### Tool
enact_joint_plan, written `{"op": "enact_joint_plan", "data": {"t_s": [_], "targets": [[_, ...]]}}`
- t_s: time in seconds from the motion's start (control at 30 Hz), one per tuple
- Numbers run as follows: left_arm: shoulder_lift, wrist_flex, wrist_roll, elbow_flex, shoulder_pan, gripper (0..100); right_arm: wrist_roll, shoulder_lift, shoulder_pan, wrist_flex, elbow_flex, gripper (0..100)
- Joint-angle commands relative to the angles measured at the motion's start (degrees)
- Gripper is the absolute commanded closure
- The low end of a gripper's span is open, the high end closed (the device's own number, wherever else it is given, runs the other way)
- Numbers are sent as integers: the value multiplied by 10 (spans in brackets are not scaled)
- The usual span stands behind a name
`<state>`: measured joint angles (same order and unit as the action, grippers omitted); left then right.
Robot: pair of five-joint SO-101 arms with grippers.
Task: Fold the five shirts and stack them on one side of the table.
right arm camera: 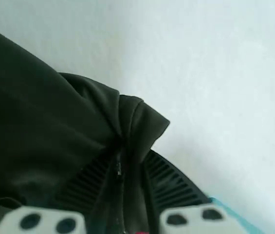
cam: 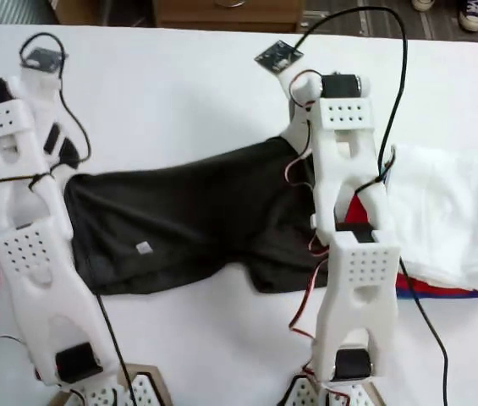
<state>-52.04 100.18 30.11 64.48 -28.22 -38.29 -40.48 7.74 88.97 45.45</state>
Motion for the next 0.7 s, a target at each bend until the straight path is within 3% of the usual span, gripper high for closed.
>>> {"op": "enact_joint_plan", "data": {"t_s": [0.0,0.27,0.67], "targets": [[3,4,-6,39,-3,715,2,4,-14,9,4,978],[-58,-81,-41,-15,-4,718,1,6,-15,21,4,978],[-102,-81,-40,34,-33,718,-1,9,-27,26,9,978]]}}
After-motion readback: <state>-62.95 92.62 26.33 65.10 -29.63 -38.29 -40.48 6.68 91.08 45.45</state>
